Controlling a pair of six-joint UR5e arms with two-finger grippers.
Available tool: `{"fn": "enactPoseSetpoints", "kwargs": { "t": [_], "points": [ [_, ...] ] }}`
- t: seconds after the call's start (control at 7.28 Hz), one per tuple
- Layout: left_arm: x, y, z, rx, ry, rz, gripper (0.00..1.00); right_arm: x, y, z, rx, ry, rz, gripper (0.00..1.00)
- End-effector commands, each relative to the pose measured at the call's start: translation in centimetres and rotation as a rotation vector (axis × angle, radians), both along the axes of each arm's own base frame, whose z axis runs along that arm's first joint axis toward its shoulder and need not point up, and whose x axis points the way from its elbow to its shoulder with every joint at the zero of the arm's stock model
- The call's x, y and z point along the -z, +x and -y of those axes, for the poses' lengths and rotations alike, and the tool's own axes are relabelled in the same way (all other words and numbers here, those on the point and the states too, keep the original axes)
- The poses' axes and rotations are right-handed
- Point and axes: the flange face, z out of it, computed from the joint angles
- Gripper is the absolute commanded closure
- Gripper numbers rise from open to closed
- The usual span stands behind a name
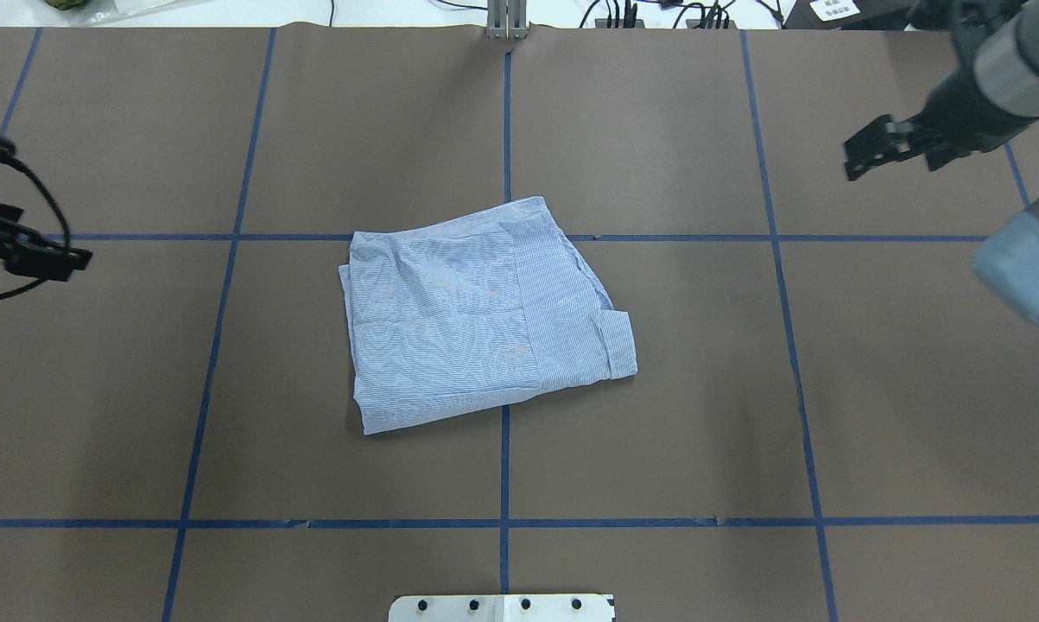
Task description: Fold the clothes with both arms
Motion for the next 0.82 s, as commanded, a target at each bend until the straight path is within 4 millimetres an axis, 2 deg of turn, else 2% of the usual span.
{"fn": "enactPoseSetpoints", "kwargs": {
  "t": [0.0, 0.14, 0.27, 0.41, 0.55, 0.69],
  "points": [
    [-7.5, -12.5, -1.6, -0.019, 0.008, 0.06, 0.0, -12.0, 14.4, -1.7, 0.096, 0.043, -0.004, 0.0],
    [-10.0, -15.4, -2.1, 0.004, -0.011, 0.077, 0.0, -16.5, 18.9, -2.6, 0.112, 0.046, -0.018, 0.0],
    [-11.9, -15.9, -3.6, -0.022, -0.032, 0.098, 0.0, -21.1, 22.9, -4.6, 0.086, 0.006, 0.004, 0.0],
    [-14.0, -16.3, -4.3, -0.022, -0.153, 0.101, 0.0, -24.6, 24.1, -7.7, 0.064, -0.051, 0.012, 0.0],
    [-14.1, -19.2, -4.6, 0.037, -0.257, 0.078, 0.0, -27.5, 24.9, -11.1, 0.042, -0.104, 0.008, 0.0],
    [-15.6, -19.4, -5.1, 0.031, -0.354, 0.037, 0.0, -29.0, 24.8, -12.6, 0.04, -0.134, 0.012, 0.0]
  ]
}}
